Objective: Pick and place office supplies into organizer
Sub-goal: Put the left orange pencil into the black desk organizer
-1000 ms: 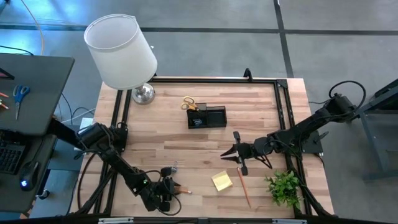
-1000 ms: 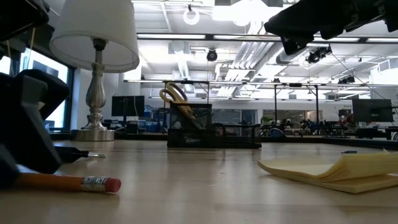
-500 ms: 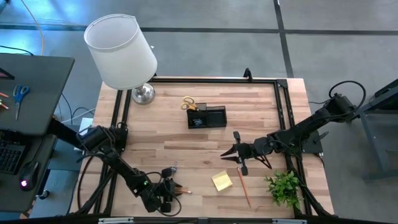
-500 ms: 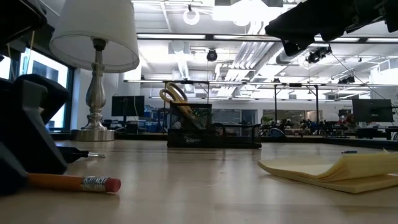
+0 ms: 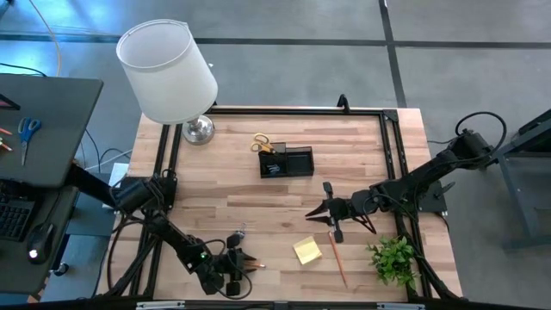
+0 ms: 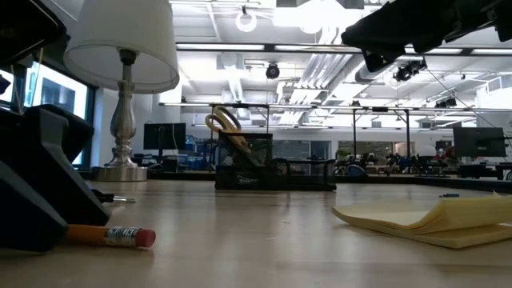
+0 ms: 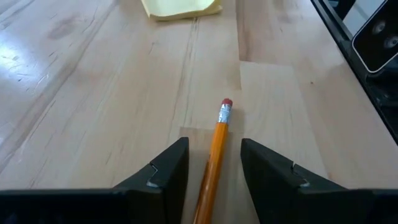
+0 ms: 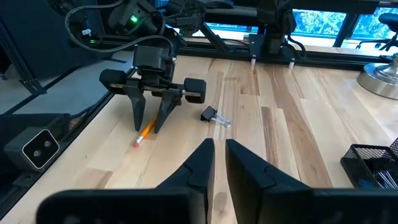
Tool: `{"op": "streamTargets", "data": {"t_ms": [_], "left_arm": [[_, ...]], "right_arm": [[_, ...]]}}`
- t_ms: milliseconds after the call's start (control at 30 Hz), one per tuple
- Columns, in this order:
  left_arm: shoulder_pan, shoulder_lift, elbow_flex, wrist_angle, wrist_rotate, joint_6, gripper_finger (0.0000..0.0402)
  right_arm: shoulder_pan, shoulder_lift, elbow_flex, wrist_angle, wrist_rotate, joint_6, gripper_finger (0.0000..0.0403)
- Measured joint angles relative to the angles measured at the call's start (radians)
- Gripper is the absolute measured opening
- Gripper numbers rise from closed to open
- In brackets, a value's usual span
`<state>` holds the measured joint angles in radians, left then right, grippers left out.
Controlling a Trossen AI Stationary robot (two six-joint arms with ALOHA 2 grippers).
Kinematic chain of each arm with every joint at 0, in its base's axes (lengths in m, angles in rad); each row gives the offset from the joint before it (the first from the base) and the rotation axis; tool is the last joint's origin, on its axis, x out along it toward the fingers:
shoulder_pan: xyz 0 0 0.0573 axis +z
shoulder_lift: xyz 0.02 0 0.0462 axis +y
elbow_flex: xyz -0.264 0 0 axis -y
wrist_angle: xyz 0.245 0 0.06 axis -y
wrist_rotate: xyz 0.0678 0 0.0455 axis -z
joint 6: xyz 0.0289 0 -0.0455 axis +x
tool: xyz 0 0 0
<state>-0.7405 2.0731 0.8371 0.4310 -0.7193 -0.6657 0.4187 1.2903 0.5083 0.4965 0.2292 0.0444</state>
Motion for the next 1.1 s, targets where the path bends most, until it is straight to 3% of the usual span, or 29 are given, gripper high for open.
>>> {"op": "streamTargets", "data": {"t_ms": [167,467,733,967,1100], "left_arm": [[0.001,0.0,0.0,-0.006,0.0,0.005,0.0117],[0.001,0.0,-0.001,-0.01,0.01,0.005,0.001],[0.001,0.0,-0.002,-0.01,0.008,0.007,0.0042],[0.001,-0.003,-0.003,0.003,-0.005,0.013,0.0007],[0.001,-0.002,-0.005,0.045,-0.018,0.025,0.0017]], "right_arm": [[0.0,0.0,0.0,0.0,0.0,-0.004,0.0021],[0.0,0.0,0.0,-0.001,0.0,-0.004,0.0016],[0.0,0.0,0.0,-0.002,0.0,-0.004,0.0014],[0.0,0.0,0.0,-0.002,0.0,-0.012,0.0014],[0.0,0.0,0.0,-0.002,0.0,-0.014,0.0014]]}}
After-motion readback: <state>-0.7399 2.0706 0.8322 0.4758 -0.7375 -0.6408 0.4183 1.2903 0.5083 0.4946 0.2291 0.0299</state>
